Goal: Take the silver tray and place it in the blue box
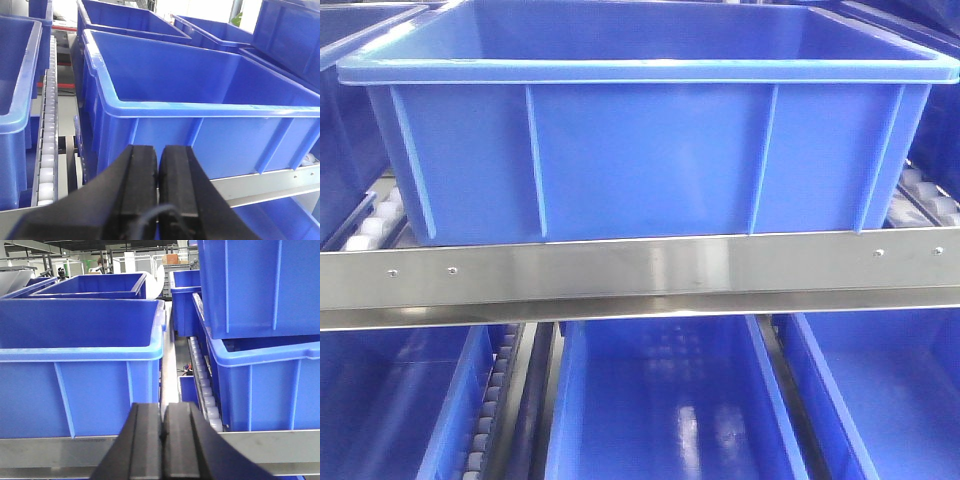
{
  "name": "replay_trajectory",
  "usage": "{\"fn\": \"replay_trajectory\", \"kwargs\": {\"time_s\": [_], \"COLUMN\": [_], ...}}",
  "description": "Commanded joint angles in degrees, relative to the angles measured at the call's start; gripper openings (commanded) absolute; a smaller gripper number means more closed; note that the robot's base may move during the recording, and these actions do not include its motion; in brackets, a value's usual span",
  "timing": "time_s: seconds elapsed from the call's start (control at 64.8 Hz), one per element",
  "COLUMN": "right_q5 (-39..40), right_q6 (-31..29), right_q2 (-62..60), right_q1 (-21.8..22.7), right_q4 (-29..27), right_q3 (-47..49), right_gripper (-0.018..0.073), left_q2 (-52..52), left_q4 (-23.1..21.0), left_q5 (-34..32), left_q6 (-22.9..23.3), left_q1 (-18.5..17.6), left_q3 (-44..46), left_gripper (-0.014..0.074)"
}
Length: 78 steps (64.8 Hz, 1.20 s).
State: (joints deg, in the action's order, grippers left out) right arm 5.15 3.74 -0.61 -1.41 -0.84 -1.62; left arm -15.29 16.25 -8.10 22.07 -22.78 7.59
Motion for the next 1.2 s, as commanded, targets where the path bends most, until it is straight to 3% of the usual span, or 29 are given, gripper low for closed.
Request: {"fn": "replay_trajectory", "kwargs": {"time_s": [0.0, 0.077, 0.139, 0.201, 0.216, 0.293, 0.355, 0.556, 0.71, 0.788, 0.911, 1.189], "right_q5": [4.97, 4.97, 4.97, 4.97, 4.97, 4.97, 4.97, 4.97, 4.97, 4.97, 4.97, 4.97], "right_q6": [-0.75, -0.75, -0.75, -0.75, -0.75, -0.75, -0.75, -0.75, -0.75, -0.75, -0.75, -0.75], "right_q2": [-1.16, -1.16, -1.16, -1.16, -1.16, -1.16, -1.16, -1.16, -1.16, -1.16, -1.16, -1.16], "right_q1": [0.37, 0.37, 0.37, 0.37, 0.37, 0.37, 0.37, 0.37, 0.37, 0.37, 0.37, 0.37], "right_q4": [-0.14, -0.14, -0.14, -0.14, -0.14, -0.14, -0.14, -0.14, -0.14, -0.14, -0.14, -0.14], "right_q3": [1.03, 1.03, 1.03, 1.03, 1.03, 1.03, 1.03, 1.03, 1.03, 1.03, 1.03, 1.03], "right_gripper": [0.0053, 0.0053, 0.0053, 0.0053, 0.0053, 0.0053, 0.0053, 0.0053, 0.0053, 0.0053, 0.0053, 0.0053], "left_q2": [-0.41, -0.41, -0.41, -0.03, 0.34, 2.55, 5.28, 13.55, 16.65, 16.79, 16.88, 16.88], "left_q4": [-0.03, -0.03, -4.38, -9.22, -11.44, -18.79, -20.86, -21.63, -21.72, -21.47, -19.98, -20.08], "left_q5": [-4.54, -3.94, -2.95, -4.86, -5.39, -7.64, -6.61, 10.13, 8.52, 7.72, 0.34, 3.02], "left_q6": [0.03, 0.03, -0.44, -7.67, -12.23, -25.2, -29.21, -29.62, -29.22, -26.7, -24.64, -24.62], "left_q1": [-0.16, -0.16, 0.91, 2.67, 3.29, 5.93, 8.56, 17.14, 19.79, 19.79, 19.79, 19.79], "left_q3": [1.66, 1.55, 1.55, 1.17, 1.09, 1.09, 1.09, 0.93, -3.58, -5.8, -10.48, -10.37], "left_gripper": [0.0001, 0.0001, 0.0001, 0.0001, 0.0001, 0.0001, 0.0001, 0.0001, 0.0001, 0.0001, 0.0001, 0.0001]}}
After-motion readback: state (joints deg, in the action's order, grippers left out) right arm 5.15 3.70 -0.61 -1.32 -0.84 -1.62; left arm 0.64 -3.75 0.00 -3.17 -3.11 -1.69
